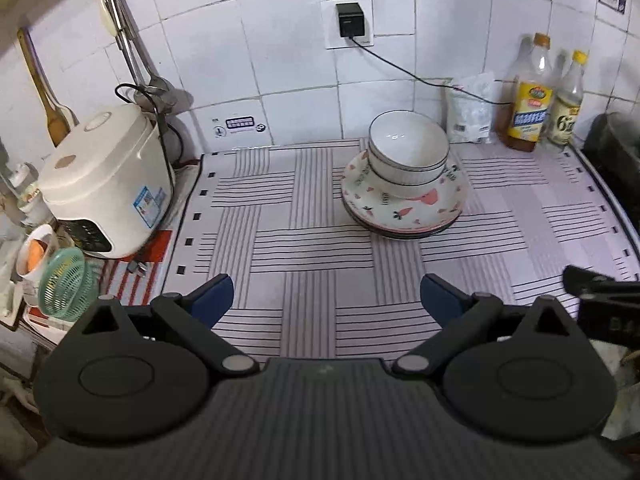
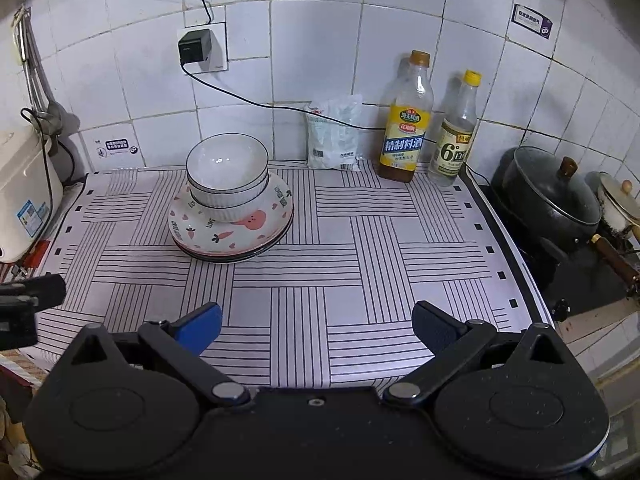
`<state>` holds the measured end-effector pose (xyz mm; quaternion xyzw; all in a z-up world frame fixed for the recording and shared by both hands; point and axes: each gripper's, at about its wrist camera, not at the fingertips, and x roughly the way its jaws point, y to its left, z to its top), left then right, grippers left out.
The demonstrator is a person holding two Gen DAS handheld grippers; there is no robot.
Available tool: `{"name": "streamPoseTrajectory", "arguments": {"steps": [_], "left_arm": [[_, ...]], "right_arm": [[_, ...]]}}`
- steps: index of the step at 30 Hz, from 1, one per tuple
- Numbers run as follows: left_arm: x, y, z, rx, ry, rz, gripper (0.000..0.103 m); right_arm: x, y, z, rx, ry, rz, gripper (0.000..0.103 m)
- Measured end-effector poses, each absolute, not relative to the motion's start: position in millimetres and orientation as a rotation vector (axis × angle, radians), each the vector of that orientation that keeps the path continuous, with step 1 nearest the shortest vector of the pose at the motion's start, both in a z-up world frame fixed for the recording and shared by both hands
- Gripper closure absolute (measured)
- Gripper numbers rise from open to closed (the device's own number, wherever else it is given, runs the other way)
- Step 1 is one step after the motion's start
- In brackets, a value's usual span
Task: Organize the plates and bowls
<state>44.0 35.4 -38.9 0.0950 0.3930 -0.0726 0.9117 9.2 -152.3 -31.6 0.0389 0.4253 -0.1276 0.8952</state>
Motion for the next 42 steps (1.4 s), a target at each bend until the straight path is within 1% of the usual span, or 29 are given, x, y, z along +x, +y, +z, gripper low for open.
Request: {"name": "streamPoseTrajectory", "arguments": {"steps": [20,27,42], "left_arm": [[40.8,39.5,-38.1,0.151,0.782,-0.178,0.002],[43.4,39.1,-41.2,0.140,0.812,-0.208,0.002],[43.6,40.6,-41.9,0.162,0.796,-0.177,0.002]], "right_arm": [[3.9,-150.1,-27.8,0.060,0.873,-0.256,0.000],[5.3,-150.9,-29.8,0.054,0.880,-0.254,0.000],[5.1,-154.7,-35.3,0.066,0.888,-0.265,0.000]]}}
